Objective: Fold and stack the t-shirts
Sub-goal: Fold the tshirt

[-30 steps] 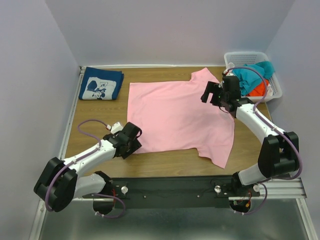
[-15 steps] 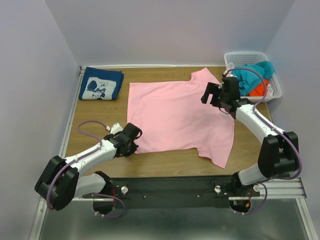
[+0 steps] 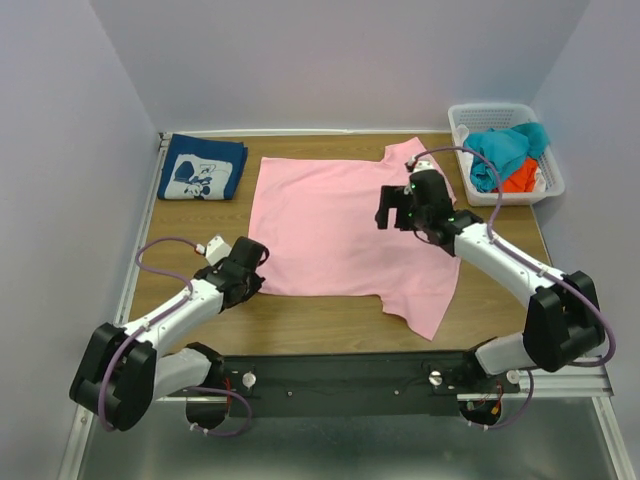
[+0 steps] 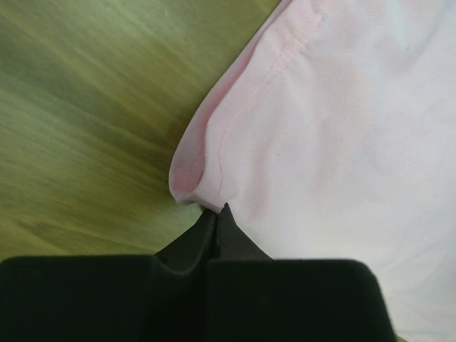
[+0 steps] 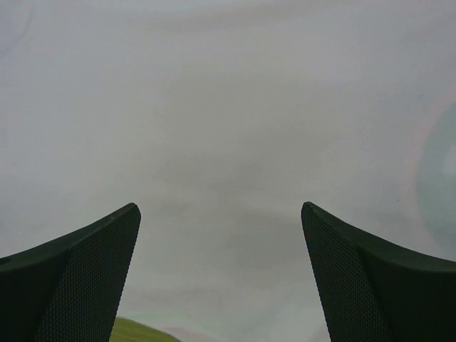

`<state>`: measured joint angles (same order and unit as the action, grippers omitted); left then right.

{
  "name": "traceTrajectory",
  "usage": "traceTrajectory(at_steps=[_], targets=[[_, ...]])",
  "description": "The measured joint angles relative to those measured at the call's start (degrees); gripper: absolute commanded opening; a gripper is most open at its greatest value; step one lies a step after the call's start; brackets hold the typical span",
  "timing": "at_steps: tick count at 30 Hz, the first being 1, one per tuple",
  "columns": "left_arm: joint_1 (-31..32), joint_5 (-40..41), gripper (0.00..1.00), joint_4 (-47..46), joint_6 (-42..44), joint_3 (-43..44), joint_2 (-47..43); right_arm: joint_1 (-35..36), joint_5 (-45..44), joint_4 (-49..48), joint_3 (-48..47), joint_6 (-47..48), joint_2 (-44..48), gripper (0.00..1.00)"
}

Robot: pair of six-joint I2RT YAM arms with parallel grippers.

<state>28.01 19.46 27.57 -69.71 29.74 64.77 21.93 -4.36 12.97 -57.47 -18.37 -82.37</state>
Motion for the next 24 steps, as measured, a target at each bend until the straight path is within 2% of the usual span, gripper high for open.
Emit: traceTrajectory(at_steps=[3,6,12,19,24], targets=[[-0.7,0.0,0.0,-2.3,2.3,-0.4,-1.0,7.0,-3.8,0.7,1.3,-0.6,1.0,1.0],[-0.7,0.0,0.0,-3.5,4.0,-0.6,-1.5,10.7,-7.3,3.5,2.3,-2.4,1.1,1.0],[-0.7,0.0,0.0,-4.8,6.7,-1.6,-3.4,16.3,-14.9,15.9,5.5,-10.4,4.0,1.0],[-0.9,0.0,0.0,-6.5,8.9,-2.2,-4.0,21.1,-10.5,28.6,16.4,-19.4,17.9,1.0],[-1.0,0.0,0.0,-7.4,9.5,-2.4,-4.0,22.0,-6.5,33.2,19.8,-23.8,19.6,0.99]])
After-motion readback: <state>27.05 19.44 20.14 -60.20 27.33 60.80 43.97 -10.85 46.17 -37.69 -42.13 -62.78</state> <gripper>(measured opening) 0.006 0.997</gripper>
